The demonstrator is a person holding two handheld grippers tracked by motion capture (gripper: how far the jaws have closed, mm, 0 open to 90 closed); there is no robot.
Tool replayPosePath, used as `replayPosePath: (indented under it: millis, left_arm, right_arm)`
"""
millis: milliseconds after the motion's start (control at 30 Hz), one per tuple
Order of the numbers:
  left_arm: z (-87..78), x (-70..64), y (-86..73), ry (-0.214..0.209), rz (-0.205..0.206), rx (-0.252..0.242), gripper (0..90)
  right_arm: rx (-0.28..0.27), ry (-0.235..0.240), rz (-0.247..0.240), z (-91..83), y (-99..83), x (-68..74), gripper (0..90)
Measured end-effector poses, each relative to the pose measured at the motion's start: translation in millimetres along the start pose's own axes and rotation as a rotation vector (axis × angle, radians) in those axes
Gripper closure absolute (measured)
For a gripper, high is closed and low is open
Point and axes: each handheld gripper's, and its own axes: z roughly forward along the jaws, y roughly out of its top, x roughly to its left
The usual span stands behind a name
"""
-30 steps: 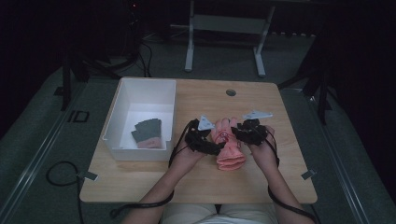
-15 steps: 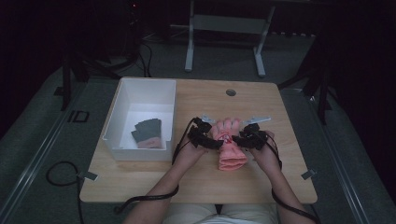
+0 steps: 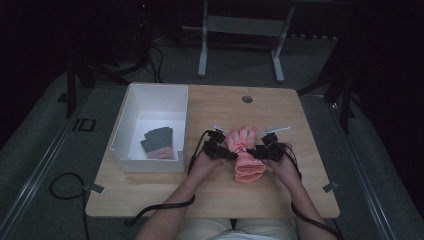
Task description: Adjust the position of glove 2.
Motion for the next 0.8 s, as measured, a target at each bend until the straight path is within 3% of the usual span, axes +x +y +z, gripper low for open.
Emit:
replayPosePath:
  millis: [67, 200, 400, 500, 667, 800]
  left_arm:
    - [-0.1, -1.4, 3.3, -0.012, 0.026, 0.011, 55.8]
    - [-3.3, -10.1, 8.6, 0.015, 0.07, 0.029, 74.8]
    - [-10.3, -13.7, 12.1, -0.021, 0.124, 0.011, 78.9]
    - [-15.9, -14.7, 14.6, -0.051, 0.159, 0.01, 79.4]
    - [-28.6, -25.2, 23.4, -0.031, 0.201, -0.005, 80.1]
    - [-44.6, -36.9, 34.6, -0.017, 0.225, -0.028, 80.4]
  right_arm:
    - [-0.015, 0.027, 0.002, 1.1, -2.1, -2.5, 61.0]
    - [-0.021, 0.043, 0.025, -1.4, -1.6, -1.5, 67.9]
    - [-0.044, 0.047, 0.018, -8.0, -1.1, 1.1, 70.2]
    - [-0.058, 0.072, 0.032, -12.2, -1.3, -1.2, 70.3]
    - [-0.099, 0.06, 0.016, -21.6, 1.2, 3.9, 70.6]
    - [-0.152, 0.067, 0.01, -39.1, 9.5, 6.9, 70.6]
